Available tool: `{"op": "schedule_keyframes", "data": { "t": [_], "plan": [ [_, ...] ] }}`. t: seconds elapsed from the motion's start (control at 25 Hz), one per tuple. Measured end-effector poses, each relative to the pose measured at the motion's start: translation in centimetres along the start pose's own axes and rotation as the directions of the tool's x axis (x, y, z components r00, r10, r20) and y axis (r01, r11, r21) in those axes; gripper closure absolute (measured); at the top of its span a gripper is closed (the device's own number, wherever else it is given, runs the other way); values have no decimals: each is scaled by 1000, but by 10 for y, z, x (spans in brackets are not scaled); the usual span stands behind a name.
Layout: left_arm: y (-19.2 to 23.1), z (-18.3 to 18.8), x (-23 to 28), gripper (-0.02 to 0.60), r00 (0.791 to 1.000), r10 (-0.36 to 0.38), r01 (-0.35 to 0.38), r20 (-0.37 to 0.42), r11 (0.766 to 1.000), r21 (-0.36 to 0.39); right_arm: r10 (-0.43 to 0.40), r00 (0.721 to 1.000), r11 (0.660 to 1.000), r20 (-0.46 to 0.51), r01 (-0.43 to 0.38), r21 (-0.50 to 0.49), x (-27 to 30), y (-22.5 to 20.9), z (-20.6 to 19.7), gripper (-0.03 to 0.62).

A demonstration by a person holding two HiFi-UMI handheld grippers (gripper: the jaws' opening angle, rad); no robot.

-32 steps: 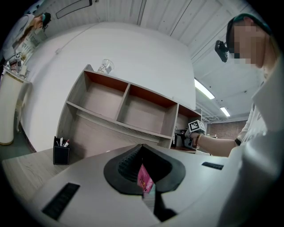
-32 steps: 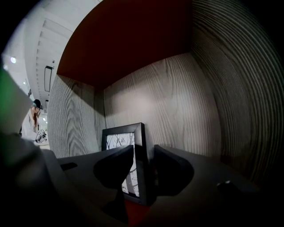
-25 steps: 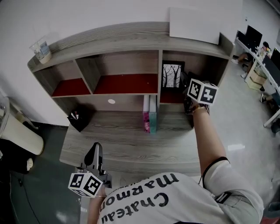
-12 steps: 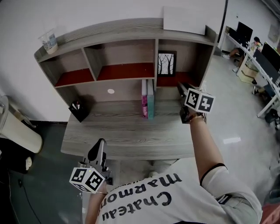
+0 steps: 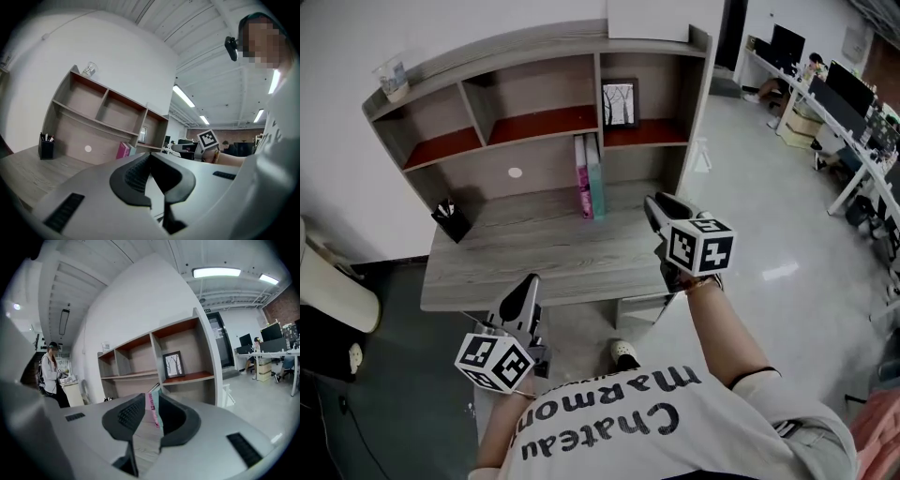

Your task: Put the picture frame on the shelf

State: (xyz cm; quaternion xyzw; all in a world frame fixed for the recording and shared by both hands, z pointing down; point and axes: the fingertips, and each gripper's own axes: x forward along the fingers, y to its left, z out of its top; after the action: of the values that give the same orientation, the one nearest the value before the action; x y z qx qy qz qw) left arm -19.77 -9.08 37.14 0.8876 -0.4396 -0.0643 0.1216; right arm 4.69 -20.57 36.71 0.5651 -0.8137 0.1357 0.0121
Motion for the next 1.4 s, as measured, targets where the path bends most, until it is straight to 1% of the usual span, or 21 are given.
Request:
{"op": "schedule_keyframes", "data": {
  "t": [0.12,0.24,0.32,0.44,0.56,0.68,0.8,1.0,1.16,1.4],
  "plan": [
    [-18,-4,-4,565,1000,-22,23,-7,1000,21,13,999,1000,41,-13,9,-40,21,-2,510],
    [-34,-1,-6,565,999,-39,39,-1,998,56,14,996,1000,87,-15,11,-76,39,0,534],
    [-44,5,-7,565,999,-51,50,18,997,67,19,993,1000,116,-20,5,-97,48,3,542],
    [-62,19,-7,565,996,-71,67,59,995,73,25,988,1000,150,-27,10,-122,58,7,571],
    [-80,28,-8,565,992,-98,91,79,992,86,35,985,999,172,-40,26,-137,64,7,586],
    [-95,29,-7,565,990,-123,116,70,987,108,54,979,998,199,-59,21,-145,66,10,586],
    [-100,28,-5,565,991,-117,109,67,988,110,77,972,996,222,-85,26,-147,64,17,586],
    [-111,34,-3,565,994,-72,62,78,991,122,71,977,997,201,-78,28,-149,48,25,586],
    [-117,41,-2,565,994,-35,23,100,993,119,69,985,998,156,-66,-23,-153,39,31,588],
    [-133,30,-1,565,996,-28,20,85,995,95,77,991,996,109,-72,-54,-167,34,20,588]
  ]
}}
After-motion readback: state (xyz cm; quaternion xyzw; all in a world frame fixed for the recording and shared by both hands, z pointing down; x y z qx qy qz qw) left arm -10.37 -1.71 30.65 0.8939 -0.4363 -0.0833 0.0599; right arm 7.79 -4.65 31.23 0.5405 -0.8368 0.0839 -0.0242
